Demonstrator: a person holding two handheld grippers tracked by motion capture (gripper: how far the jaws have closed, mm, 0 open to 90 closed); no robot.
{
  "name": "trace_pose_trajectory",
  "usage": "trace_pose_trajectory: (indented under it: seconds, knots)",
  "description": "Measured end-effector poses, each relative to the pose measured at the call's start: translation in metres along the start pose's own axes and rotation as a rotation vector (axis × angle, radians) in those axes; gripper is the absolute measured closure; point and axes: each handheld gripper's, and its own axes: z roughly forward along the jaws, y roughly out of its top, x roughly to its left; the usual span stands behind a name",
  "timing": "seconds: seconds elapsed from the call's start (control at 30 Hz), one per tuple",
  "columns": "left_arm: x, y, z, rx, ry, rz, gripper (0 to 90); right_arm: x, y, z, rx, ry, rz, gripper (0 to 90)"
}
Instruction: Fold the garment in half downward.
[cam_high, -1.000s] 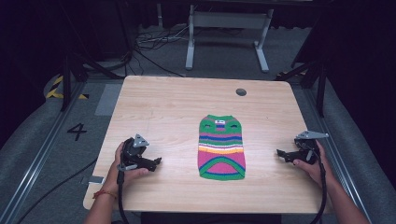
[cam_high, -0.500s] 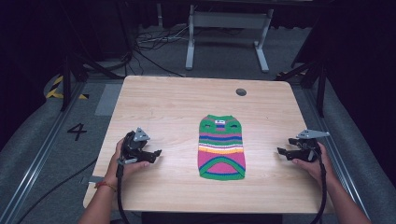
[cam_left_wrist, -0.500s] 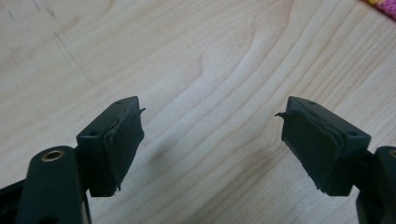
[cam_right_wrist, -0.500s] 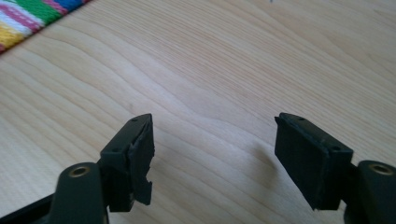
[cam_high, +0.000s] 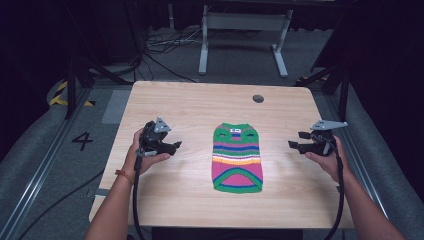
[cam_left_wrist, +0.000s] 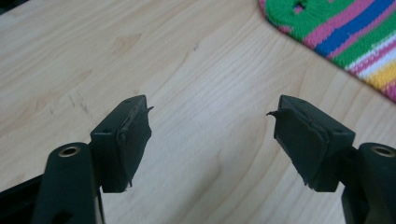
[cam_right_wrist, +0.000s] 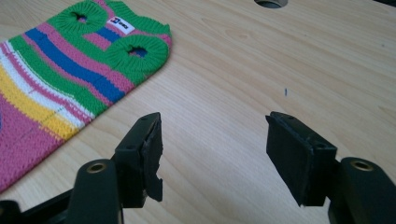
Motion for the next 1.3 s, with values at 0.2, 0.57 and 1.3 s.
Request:
trace_pose_trajectory:
  seconds: [0.2,0.57,1.3]
  knots:
    - [-0.002,0.027,0.016,-0.033,-0.02,0.011,30.0,0.003,0.024,0.011,-0.006,0.015,-0.02,37.1]
    - [-0.009,0.061,0.039,-0.038,-0.043,0.052,30.9,0.01,0.057,0.031,-0.002,0.029,-0.066,38.2]
    - [-0.014,0.094,0.102,0.009,-0.112,0.027,38.7,0.026,0.085,0.094,0.058,0.058,-0.103,43.8]
